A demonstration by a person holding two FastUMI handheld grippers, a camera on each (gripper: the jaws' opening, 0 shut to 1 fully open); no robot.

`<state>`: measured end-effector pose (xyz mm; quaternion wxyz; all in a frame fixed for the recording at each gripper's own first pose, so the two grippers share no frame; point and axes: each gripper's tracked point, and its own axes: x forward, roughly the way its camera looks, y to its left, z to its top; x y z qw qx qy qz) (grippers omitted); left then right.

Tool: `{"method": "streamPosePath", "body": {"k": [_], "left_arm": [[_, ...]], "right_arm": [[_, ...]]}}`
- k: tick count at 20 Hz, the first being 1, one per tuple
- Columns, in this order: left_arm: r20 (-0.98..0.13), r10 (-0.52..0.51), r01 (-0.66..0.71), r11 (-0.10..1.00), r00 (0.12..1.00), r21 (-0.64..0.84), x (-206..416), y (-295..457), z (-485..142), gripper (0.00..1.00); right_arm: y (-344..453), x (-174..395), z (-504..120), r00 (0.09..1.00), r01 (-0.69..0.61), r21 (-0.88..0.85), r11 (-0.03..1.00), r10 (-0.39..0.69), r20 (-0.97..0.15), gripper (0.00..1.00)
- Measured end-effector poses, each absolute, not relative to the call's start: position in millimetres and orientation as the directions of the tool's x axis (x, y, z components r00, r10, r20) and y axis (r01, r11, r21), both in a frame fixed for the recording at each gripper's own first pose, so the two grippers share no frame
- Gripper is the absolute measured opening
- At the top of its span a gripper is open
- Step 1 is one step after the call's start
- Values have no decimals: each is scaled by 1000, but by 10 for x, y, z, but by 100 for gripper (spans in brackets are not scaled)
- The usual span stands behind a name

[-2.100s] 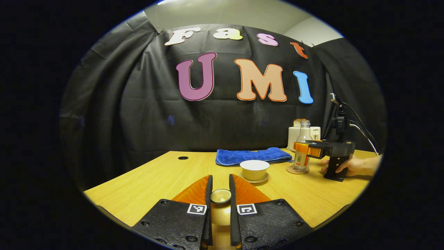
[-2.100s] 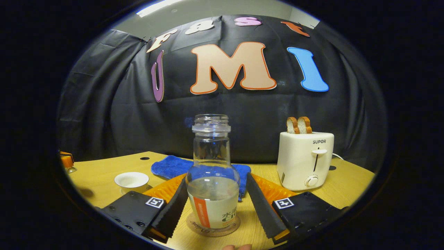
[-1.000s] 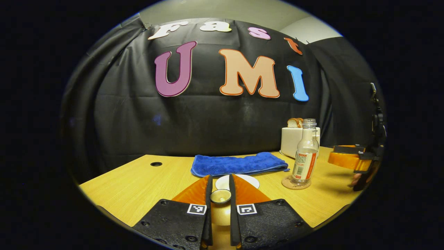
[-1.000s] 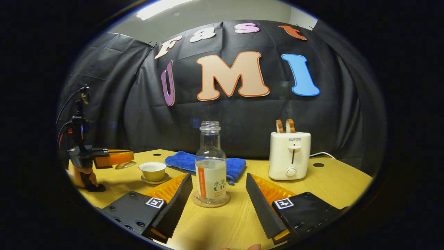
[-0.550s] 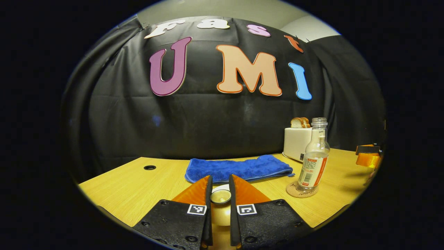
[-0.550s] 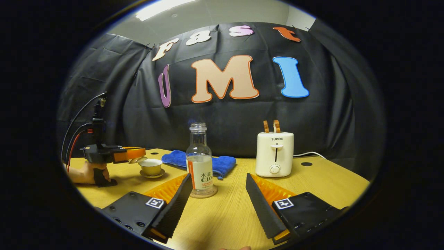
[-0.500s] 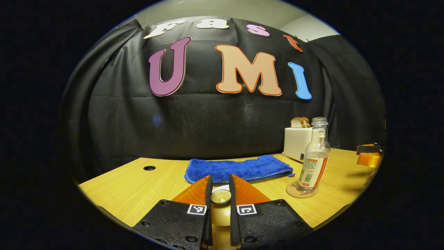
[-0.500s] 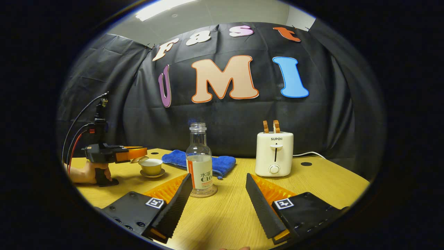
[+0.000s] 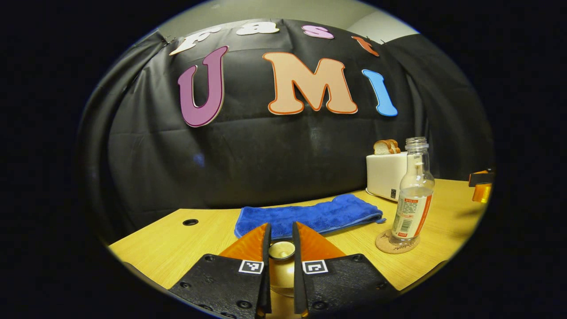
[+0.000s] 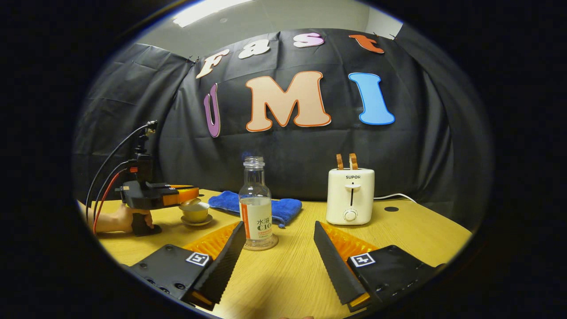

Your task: Open the teacup lid with one hand, grasp the water bottle and pour water into the teacup with the other hand; after pouring, place the water bottle on the coaster and then close the teacup lid.

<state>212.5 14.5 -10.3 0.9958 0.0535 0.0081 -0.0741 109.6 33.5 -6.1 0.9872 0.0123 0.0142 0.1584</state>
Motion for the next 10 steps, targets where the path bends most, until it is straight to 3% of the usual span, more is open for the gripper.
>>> {"method": "streamPosePath", "body": {"k": [2,3,5,6,9,10], "left_arm": [[-37,-137,140,982,990,129,2145,149,-120,17],[-41,-136,140,980,990,138,2148,142,-127,17],[-49,-122,129,977,991,173,2152,150,-135,18],[-49,-115,122,972,992,200,2150,163,-137,17],[-38,-112,118,957,993,265,2137,139,-111,18],[-36,-114,120,953,993,280,2137,126,-118,17]], "right_arm": [[334,1096,-65,949,-313,29,949,314,-24,98],[333,1098,-61,949,-313,29,949,314,-24,93],[330,1090,-59,949,-313,29,949,314,-24,98],[334,1089,-64,949,-313,29,949,314,-24,93],[335,1088,-63,949,-313,29,949,313,-24,98],[336,1089,-60,949,-312,29,950,313,-24,93]]}}
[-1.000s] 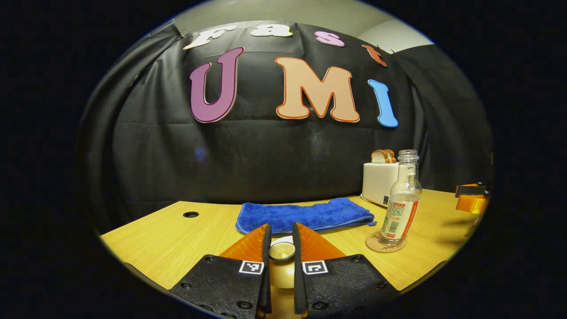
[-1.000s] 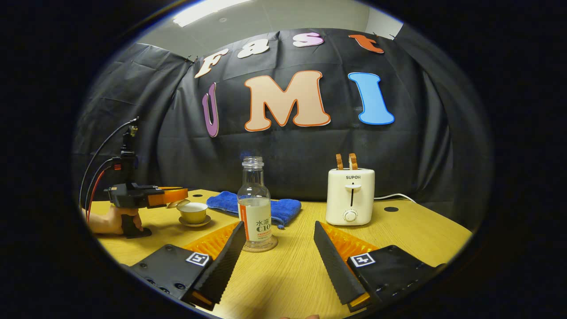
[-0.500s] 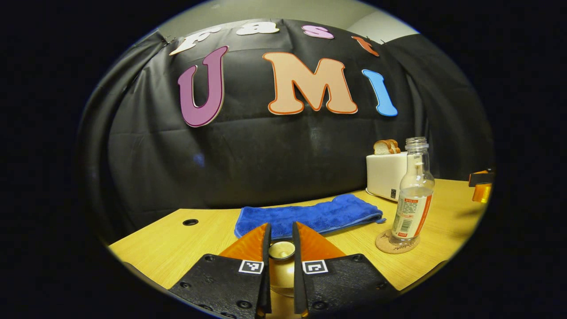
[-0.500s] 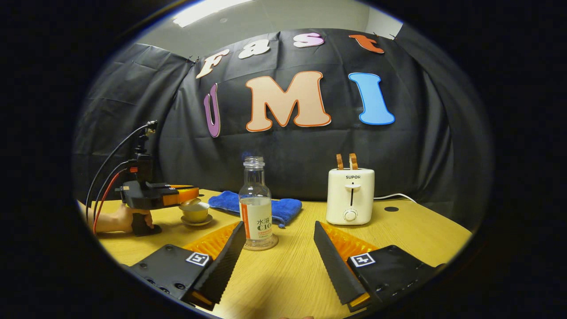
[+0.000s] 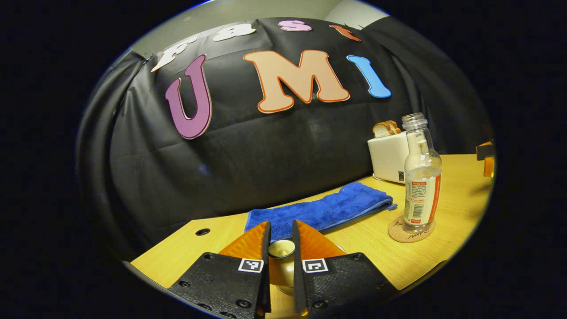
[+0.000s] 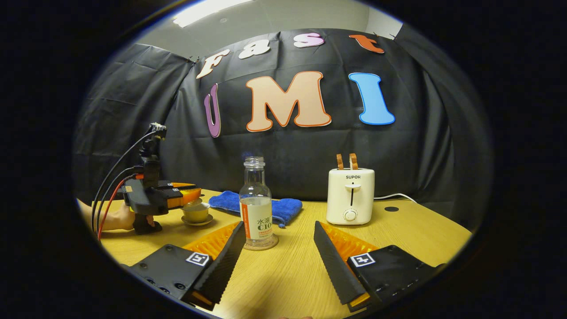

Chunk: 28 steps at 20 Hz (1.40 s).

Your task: Open the teacup lid with one hand, grasp the water bottle and pour water into the teacup with the other hand; after pouring, place the water bottle on the coaster and then close the teacup lid.

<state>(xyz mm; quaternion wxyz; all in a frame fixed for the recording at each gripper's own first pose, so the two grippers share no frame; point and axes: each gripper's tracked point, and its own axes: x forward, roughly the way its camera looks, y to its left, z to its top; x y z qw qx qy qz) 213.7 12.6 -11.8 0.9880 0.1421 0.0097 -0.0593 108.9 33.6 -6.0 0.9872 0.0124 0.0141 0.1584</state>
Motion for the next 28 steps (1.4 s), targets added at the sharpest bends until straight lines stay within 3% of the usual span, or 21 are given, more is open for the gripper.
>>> {"method": "streamPosePath", "body": {"k": [2,4,6,8,11,12,14,15,16,17,19,20,21,22,24,26,27,28], "left_arm": [[-42,-118,125,943,992,307,2135,93,-132,17],[-43,-121,128,940,992,316,2134,87,-130,17],[-45,-123,131,940,991,316,2136,72,-134,17],[-60,-128,140,938,990,318,2137,37,-159,17],[-74,-134,152,930,988,334,2147,-9,-181,17],[-77,-135,153,929,988,337,2148,-15,-181,17],[-85,-135,156,926,987,344,2155,-26,-195,17],[-94,-137,162,923,986,348,2161,-32,-207,17],[-97,-136,162,922,986,352,2178,-34,-212,17],[-101,-138,166,921,985,354,2170,-36,-224,17],[-97,-140,166,921,985,351,2159,-33,-206,19],[-96,-142,167,921,985,351,2158,-40,-211,19],[-99,-142,168,920,985,353,2167,-44,-213,19],[-102,-141,168,919,985,355,2169,-45,-218,20],[-111,-144,175,916,983,361,2170,-53,-231,22],[-111,-149,180,916,983,359,2169,-54,-231,24],[-108,-152,181,917,982,355,2163,-57,-223,25],[-107,-161,189,917,981,350,2161,-70,-224,26]], "right_arm": [[335,1083,-61,949,-312,29,950,313,-24,98],[337,1085,-59,950,-312,29,950,313,-24,93],[337,1084,-62,950,-312,29,950,312,-24,98],[336,1083,-61,950,-312,29,950,312,-24,93],[339,1086,-57,950,-311,28,950,312,-24,93],[339,1081,-61,950,-311,28,950,312,-24,98],[338,1082,-66,950,-311,28,950,312,-24,93],[337,1090,-63,950,-311,28,950,312,-24,98],[338,1082,-66,950,-311,28,950,312,-24,93],[334,1083,-65,950,-311,28,950,312,-24,98],[340,1083,-62,950,-311,28,950,312,-24,98],[339,1081,-67,950,-311,28,950,312,-24,93],[336,1084,-58,950,-311,28,950,312,-24,98],[340,1081,-67,950,-311,28,950,312,-24,93],[338,1079,-67,950,-311,28,950,311,-24,98],[339,1081,-62,950,-311,28,950,312,-24,93],[338,1082,-59,950,-311,28,950,312,-24,98],[339,1083,-65,950,-311,28,950,311,-24,93]]}}
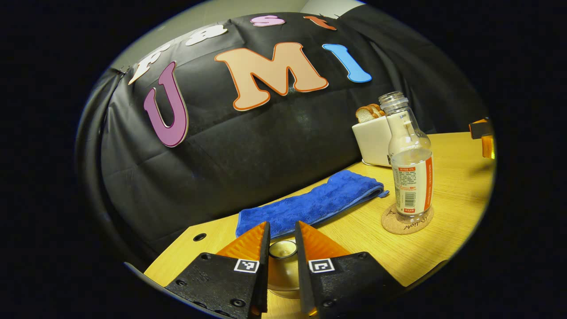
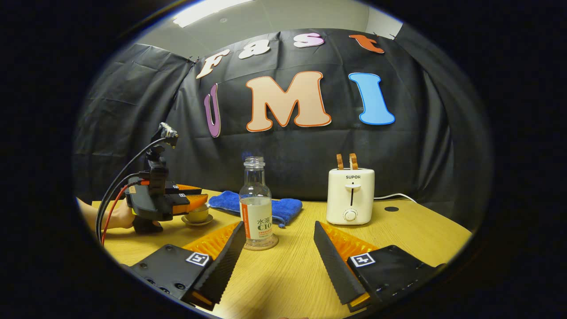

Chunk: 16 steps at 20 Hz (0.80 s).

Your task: Open the teacup lid with one hand, grasp the water bottle and pour water into the teacup with the other hand; after pouring, place the water bottle on the coaster and then close the teacup lid.

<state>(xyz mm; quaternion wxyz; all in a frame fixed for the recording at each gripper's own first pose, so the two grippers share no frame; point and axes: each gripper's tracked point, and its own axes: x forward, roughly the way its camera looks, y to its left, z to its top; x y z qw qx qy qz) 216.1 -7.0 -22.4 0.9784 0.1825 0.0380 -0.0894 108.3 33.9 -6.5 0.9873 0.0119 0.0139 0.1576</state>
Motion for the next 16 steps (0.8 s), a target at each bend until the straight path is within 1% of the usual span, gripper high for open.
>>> {"method": "streamPosePath", "body": {"k": [1,2,3,4,5,7,9,10,11,12,13,14,15,16], "left_arm": [[-107,-164,191,918,981,349,2163,-73,-222,22],[-108,-170,197,917,980,347,2170,-82,-224,28],[-108,-170,197,917,980,347,2172,-85,-225,36],[-100,-165,190,918,981,348,2171,-73,-200,43],[-90,-159,181,921,983,346,2169,-48,-189,47],[-61,-150,162,928,987,334,2167,-18,-145,55],[-40,-146,151,935,988,321,2173,-2,-114,79],[-34,-138,142,938,990,317,2153,21,-103,86],[-26,-132,133,940,991,313,2159,40,-85,95],[-26,-128,130,944,991,304,2147,50,-88,93],[-26,-127,129,947,992,294,2129,52,-84,96],[-28,-125,128,953,992,275,2089,70,-93,96],[-28,-127,130,959,992,254,2044,74,-85,96],[-24,-125,127,965,992,231,1997,84,-76,96]], "right_arm": [[336,1085,-69,950,-311,28,950,311,-24,93],[340,1080,-68,950,-311,28,950,311,-24,93],[341,1096,-73,950,-311,28,950,312,-23,98],[341,1083,-62,950,-311,28,950,311,-24,93],[338,1082,-69,950,-311,28,950,312,-23,98],[338,1083,-68,950,-311,28,950,312,-23,98],[335,1082,-65,950,-311,28,950,311,-23,98],[337,1076,-71,950,-311,27,950,312,-23,98],[334,1083,-66,950,-311,28,950,312,-24,98],[337,1080,-68,950,-311,27,950,312,-23,98],[333,1084,-67,950,-311,28,950,311,-24,98],[317,1085,-72,953,-302,26,953,303,-25,98],[300,1091,-67,955,-294,26,955,295,-23,93],[286,1093,-73,959,-283,25,959,284,-25,98]]}}
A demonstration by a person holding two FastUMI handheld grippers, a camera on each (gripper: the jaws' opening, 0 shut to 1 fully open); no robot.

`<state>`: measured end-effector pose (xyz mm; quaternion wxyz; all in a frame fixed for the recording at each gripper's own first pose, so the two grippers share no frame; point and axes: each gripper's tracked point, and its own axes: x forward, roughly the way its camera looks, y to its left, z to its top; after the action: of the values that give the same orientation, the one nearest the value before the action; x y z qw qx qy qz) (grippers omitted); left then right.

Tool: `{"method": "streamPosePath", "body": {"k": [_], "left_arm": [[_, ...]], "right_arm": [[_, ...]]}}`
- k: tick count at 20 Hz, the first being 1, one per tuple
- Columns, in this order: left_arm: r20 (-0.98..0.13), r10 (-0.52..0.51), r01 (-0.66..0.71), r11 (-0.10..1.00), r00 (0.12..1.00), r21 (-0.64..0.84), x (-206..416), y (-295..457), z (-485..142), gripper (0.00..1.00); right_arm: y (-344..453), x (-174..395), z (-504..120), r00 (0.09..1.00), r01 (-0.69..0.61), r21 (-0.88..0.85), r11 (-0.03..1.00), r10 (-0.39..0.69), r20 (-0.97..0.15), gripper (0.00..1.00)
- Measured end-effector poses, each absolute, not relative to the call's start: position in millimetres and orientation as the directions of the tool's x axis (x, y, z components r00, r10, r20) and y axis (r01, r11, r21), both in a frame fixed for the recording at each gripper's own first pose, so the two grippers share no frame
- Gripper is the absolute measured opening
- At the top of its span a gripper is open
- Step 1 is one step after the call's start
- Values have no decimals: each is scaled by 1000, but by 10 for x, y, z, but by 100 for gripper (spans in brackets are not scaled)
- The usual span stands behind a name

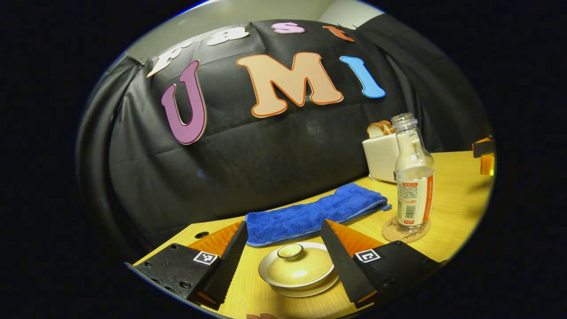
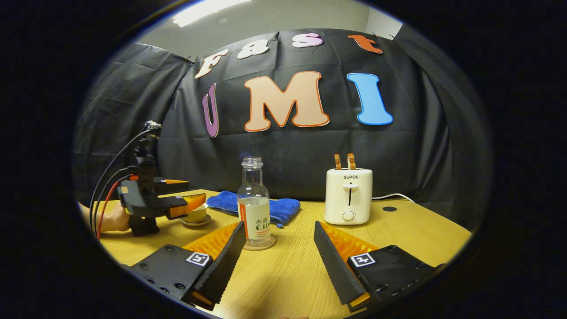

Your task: Open the teacup lid with one hand, grasp the water bottle and pour water into the teacup with the other hand; after pouring, place the water bottle on the coaster and then close the teacup lid.

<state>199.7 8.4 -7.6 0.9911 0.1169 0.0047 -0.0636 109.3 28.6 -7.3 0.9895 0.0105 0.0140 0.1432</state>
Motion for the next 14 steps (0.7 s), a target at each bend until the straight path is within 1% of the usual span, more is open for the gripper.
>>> {"method": "streamPosePath", "body": {"k": [3,4,5,7,8,9,10,11,14], "left_arm": [[-46,-113,119,975,993,190,1789,127,-110,96],[-55,-116,124,974,992,189,1696,119,-113,92],[-53,-121,129,975,991,180,1586,131,-112,97],[-46,-124,129,983,991,133,1353,142,-97,96],[-48,-121,125,986,992,109,1223,136,-103,96],[-53,-107,111,990,993,89,1110,158,-107,96],[-65,-102,107,991,993,78,995,149,-132,97],[-74,-109,114,991,991,73,873,117,-137,97],[-41,-103,105,994,994,38,584,115,-68,96]], "right_arm": [[225,1090,-73,969,-244,22,969,245,-23,98],[226,1072,-68,971,-237,22,971,237,-23,98],[206,1062,-61,975,-222,21,975,223,-23,98],[177,1026,-61,981,-195,20,981,195,-23,100],[169,994,-56,984,-176,19,984,177,-20,98],[183,959,-54,985,-170,19,985,170,-21,94],[213,903,-55,986,-164,18,986,164,-21,98],[222,857,-48,988,-151,18,988,152,-20,93],[284,699,-42,990,-138,19,990,138,-20,98]]}}
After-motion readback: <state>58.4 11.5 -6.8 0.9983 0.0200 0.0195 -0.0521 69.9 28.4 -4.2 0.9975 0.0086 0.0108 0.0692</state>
